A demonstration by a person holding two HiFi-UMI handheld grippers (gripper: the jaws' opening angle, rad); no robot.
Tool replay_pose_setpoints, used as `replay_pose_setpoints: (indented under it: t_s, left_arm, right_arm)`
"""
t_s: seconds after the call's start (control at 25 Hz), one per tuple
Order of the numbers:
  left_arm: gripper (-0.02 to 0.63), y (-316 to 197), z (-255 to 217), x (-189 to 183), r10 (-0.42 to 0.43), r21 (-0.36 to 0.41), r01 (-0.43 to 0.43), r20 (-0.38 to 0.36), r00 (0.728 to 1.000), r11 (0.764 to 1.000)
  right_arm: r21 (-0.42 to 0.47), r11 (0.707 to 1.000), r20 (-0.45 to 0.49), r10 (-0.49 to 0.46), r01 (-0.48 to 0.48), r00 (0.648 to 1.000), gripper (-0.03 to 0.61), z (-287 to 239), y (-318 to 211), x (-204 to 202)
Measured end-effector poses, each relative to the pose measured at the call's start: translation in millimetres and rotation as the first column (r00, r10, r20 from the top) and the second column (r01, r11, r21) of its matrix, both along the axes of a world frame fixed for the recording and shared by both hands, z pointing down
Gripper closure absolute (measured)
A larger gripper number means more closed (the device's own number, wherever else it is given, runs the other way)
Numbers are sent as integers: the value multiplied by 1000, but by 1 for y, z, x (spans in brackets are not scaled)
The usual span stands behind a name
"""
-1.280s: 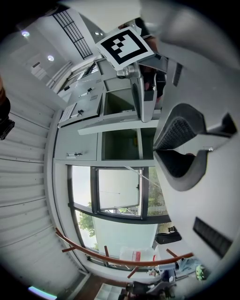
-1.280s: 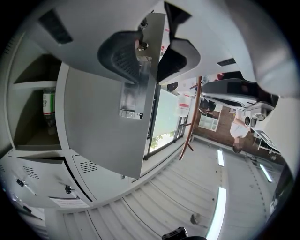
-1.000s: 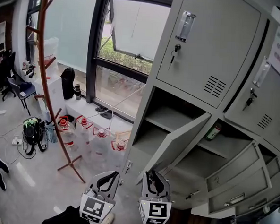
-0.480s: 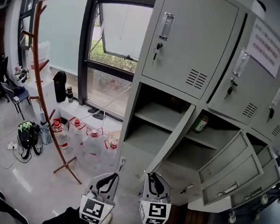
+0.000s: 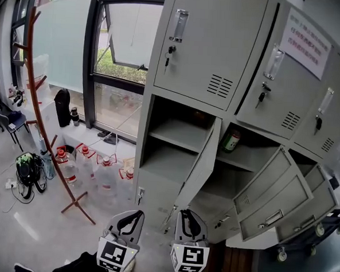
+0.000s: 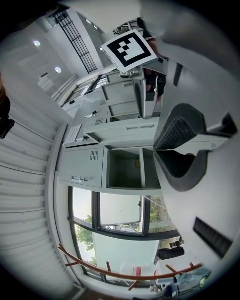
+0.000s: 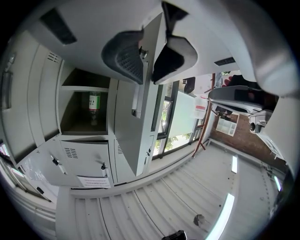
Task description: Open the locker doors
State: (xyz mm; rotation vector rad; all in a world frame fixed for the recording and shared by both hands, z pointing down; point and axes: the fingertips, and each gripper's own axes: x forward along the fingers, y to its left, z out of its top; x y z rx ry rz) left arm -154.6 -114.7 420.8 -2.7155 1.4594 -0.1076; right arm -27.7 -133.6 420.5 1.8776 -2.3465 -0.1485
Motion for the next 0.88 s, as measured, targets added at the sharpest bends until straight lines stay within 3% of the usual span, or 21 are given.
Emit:
replay_pose_setpoints:
  t_s: [0.6,0.88]
  left_arm:
    - [588,10,-1,38,73,5,-73,12,997,997]
    - [589,12,-3,46,85,10,-85,18,996,996]
  right_arm:
    - [3,992,4,123,-123,992,517,1,16,60]
    - [10,991,13,133,-133,991,520,1,18,69]
